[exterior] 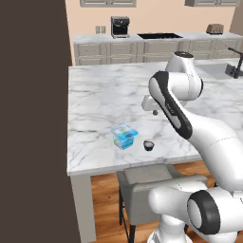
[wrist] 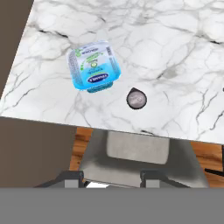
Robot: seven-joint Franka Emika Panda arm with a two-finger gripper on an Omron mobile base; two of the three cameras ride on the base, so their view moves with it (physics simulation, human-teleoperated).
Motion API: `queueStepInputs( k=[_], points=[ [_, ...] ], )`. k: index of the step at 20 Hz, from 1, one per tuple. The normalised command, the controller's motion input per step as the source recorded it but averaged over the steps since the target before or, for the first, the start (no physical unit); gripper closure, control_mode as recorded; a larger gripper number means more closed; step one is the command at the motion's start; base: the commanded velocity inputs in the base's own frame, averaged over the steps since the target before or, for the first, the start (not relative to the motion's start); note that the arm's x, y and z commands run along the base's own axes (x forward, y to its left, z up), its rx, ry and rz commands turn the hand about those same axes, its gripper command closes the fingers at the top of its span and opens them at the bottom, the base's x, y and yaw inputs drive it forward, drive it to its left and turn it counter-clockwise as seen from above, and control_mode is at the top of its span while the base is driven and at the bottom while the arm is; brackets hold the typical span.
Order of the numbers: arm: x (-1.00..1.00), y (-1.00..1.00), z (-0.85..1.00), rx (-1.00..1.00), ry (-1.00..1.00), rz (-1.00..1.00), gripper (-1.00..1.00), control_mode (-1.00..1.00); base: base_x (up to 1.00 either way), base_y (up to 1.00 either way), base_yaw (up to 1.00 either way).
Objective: Stack the yogurt containers by placing the smaller containers on top of the larger containers.
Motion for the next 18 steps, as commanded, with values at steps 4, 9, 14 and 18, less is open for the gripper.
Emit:
queueStepInputs(
  k=[4,9,14,18],
  points=[
    [-0.08,-0.09,0.00,0.02,-0.02,0.00,-1.00,-1.00,0.00,0.00,0.00],
    [-0.27,-0.34,0.00,0.07,-0.04,-0.01,-1.00,-1.00,0.00,0.00,0.00],
    [-0.30,-0.35,0.00,0.08,-0.05,-0.01,-1.00,-1.00,0.00,0.00,0.00],
    [-0.12,-0.26,0.00,0.04,-0.08,0.00,-1.00,-1.00,0.00,0.00,0.00]
  ],
)
